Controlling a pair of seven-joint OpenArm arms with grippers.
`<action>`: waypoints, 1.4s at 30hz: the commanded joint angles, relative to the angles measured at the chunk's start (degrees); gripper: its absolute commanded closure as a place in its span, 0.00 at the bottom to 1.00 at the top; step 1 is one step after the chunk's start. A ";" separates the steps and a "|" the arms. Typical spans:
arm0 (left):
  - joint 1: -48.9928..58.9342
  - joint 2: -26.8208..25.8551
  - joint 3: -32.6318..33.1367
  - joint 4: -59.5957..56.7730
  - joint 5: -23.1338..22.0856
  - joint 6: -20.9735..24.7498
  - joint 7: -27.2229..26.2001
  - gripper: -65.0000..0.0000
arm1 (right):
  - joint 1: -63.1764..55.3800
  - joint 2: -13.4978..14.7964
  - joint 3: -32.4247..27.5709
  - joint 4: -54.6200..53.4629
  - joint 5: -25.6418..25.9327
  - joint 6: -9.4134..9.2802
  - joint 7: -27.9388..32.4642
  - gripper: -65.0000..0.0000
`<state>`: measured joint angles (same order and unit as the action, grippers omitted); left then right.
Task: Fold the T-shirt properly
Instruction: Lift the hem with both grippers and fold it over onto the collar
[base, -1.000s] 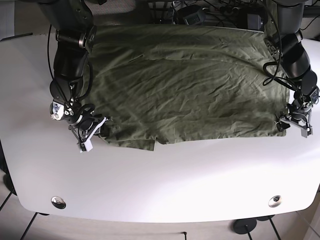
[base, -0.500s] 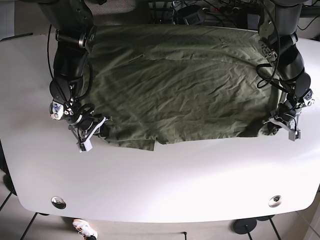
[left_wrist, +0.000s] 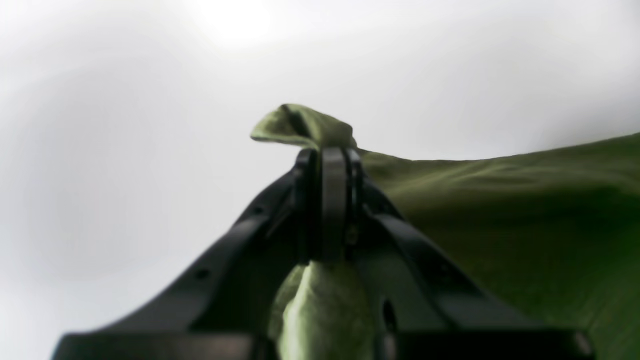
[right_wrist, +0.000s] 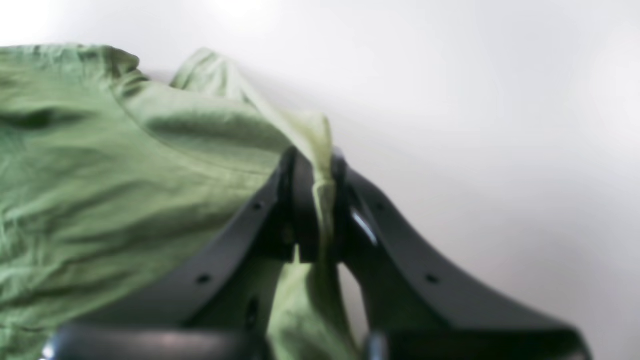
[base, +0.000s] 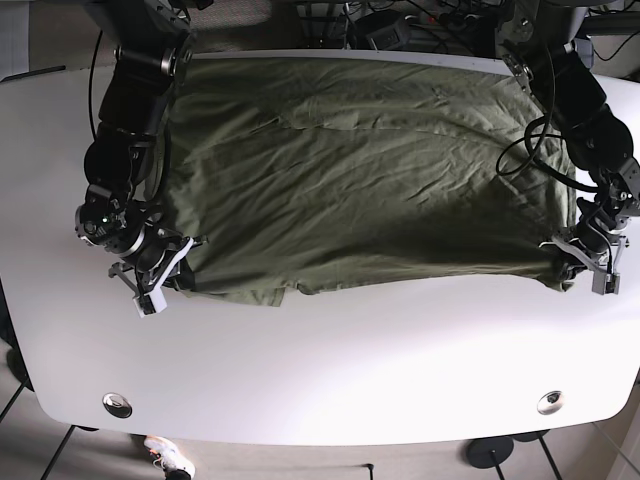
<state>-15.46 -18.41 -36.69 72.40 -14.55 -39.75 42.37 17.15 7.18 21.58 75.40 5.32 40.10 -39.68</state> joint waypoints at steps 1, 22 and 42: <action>-0.14 -1.23 -0.54 4.30 -1.85 -0.03 0.93 1.00 | 0.04 0.60 0.61 4.65 0.79 -0.10 -0.27 0.97; 23.24 0.61 -7.66 24.08 -9.94 -0.12 7.52 1.00 | -29.94 -1.95 5.89 33.13 0.96 -0.10 -2.47 0.97; 30.19 1.58 -8.46 29.36 -9.76 -0.03 7.52 0.47 | -39.08 -2.74 17.49 37.09 20.13 -0.10 -2.74 0.13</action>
<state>15.07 -15.68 -44.64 101.14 -23.24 -39.72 51.07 -21.93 4.56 38.72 111.28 26.17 39.97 -44.38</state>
